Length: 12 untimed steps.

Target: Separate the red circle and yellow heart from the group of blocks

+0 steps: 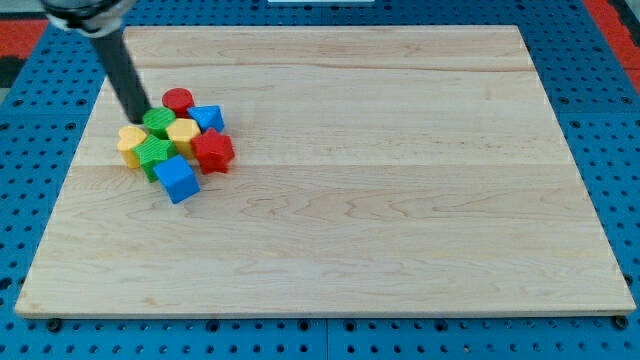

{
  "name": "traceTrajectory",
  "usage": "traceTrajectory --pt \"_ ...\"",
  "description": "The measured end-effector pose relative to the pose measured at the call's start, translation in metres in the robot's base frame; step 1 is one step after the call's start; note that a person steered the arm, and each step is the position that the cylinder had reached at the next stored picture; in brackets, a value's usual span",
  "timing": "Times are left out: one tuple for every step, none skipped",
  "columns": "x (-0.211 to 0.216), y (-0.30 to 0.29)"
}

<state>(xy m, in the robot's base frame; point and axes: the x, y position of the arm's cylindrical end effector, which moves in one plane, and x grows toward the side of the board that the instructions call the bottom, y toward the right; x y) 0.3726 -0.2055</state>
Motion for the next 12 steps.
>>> traceTrajectory --pt "0.012 0.012" --pt "0.016 0.032" --pt "0.010 0.034" --pt "0.010 0.040" --pt "0.010 0.040" --pt "0.009 0.018" --pt "0.002 -0.034" --pt "0.002 -0.097" --pt "0.042 -0.092" --pt "0.105 -0.085" --pt "0.095 -0.074" --pt "0.075 -0.043"
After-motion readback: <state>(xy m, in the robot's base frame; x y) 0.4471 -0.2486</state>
